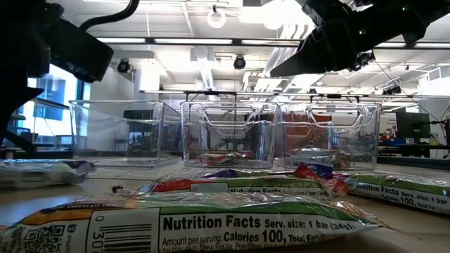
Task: Pick and place Granola Bars by type
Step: Put the blue granola bar into the left transparent bin
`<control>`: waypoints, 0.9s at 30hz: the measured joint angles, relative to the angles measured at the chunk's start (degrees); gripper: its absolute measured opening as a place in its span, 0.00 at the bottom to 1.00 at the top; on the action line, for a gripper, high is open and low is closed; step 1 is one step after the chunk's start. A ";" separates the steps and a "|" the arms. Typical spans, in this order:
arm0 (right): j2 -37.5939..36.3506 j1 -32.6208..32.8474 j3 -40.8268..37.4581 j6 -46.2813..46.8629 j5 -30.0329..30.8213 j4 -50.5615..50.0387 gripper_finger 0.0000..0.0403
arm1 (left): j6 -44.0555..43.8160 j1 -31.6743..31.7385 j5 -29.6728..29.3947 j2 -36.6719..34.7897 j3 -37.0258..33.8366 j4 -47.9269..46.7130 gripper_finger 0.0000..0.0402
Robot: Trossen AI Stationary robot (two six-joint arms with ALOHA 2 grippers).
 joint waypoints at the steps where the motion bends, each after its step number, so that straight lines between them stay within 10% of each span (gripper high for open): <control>1: 0.00 0.00 0.00 0.00 0.01 0.01 0.35 | -0.02 0.00 0.00 0.02 -0.02 -0.04 0.59; 27: 0.00 0.00 0.00 0.00 0.00 0.00 0.35 | 0.23 0.04 -0.93 0.54 2.03 2.60 0.22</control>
